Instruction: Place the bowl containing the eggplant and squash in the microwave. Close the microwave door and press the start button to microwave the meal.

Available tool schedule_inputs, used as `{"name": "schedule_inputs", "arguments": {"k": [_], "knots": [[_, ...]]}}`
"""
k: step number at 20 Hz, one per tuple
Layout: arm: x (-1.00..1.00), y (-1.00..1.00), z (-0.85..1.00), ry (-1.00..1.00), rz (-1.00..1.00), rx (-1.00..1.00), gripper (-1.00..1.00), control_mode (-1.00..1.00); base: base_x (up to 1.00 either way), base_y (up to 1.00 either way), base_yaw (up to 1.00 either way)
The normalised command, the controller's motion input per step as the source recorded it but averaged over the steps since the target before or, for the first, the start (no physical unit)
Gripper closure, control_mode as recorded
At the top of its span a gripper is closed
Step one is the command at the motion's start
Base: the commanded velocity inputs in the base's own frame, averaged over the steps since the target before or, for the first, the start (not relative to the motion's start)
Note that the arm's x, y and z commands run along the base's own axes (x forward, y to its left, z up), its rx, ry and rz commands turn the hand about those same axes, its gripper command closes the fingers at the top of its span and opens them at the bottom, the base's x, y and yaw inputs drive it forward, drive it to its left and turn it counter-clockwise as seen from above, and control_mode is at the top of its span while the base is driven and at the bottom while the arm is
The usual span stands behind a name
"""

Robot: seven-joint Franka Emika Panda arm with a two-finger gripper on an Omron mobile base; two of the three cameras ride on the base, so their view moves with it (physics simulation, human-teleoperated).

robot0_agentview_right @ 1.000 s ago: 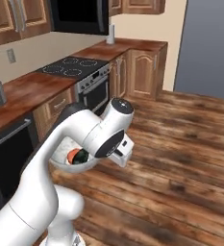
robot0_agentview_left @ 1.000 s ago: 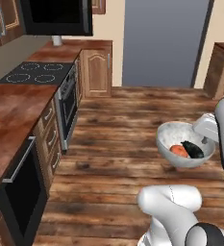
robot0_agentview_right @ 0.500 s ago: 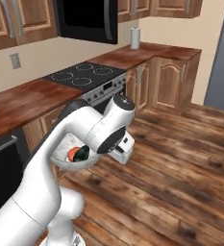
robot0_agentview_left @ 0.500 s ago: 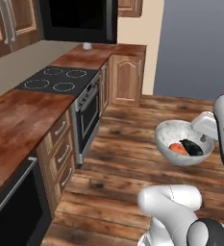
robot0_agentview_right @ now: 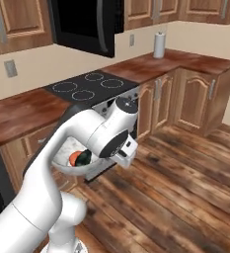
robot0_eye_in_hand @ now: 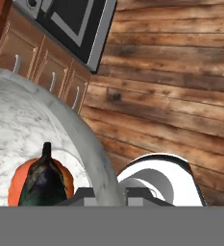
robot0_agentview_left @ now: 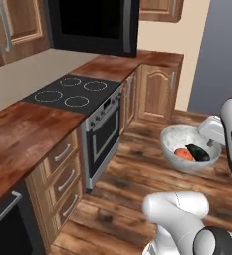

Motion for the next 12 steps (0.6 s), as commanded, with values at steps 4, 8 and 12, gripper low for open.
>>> {"name": "schedule_inputs", "arguments": {"k": [4,8,12], "knots": [[0.0,0.0,0.0,0.0,0.0,0.0,1.0,1.0,1.0,-0.84,0.28],[0.0,0.0,0.0,0.0,0.0,0.0,1.0,1.0,1.0,-0.84,0.3],[0.0,0.0,0.0,0.0,0.0,0.0,1.0,1.0,1.0,-0.78,0.35]]}}
